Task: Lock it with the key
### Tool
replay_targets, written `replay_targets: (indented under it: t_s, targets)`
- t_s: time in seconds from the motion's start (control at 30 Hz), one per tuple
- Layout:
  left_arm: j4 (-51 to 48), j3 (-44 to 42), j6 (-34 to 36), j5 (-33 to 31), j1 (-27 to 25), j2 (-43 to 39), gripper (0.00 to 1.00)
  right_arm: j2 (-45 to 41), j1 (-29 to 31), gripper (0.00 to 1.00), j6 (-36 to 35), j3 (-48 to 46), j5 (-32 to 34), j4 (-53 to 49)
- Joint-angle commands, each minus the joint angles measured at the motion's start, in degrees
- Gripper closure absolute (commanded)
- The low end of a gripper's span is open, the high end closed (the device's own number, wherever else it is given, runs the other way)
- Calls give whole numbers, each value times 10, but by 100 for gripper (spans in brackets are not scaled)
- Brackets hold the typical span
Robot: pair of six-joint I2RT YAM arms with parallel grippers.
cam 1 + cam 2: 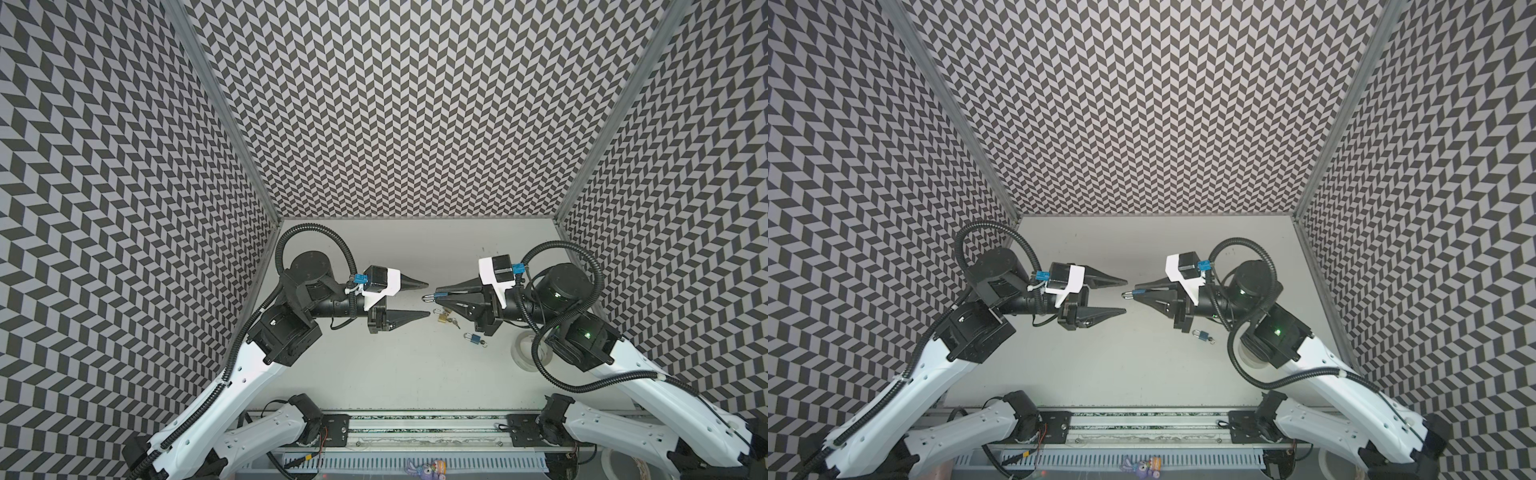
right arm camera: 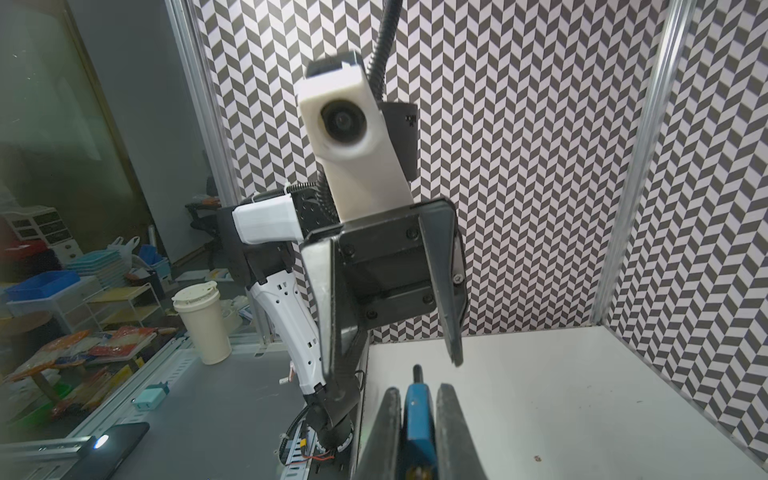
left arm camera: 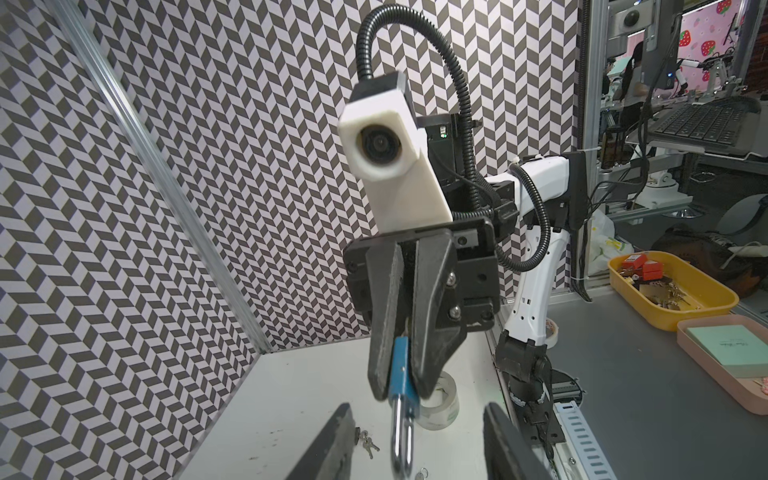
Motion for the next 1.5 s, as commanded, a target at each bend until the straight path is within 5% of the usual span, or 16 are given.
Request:
replay_targets:
  t_s: [0.0,0.67,0.93,1.47]
  targets:
    - [12,-6,4,0,-3,-7,49,-13,-4,100,32,0,-8,77]
    - [26,-4,-2,-4,-2,-3,73,4,-4,100,20,7,-32,57]
    - [23,-5,-3,-3,-2,0,100,1,-4,100,16,4,-28,52]
    - [-3,3,9,60,-3,6,100,4,-6,100,-73,29,-9,-25]
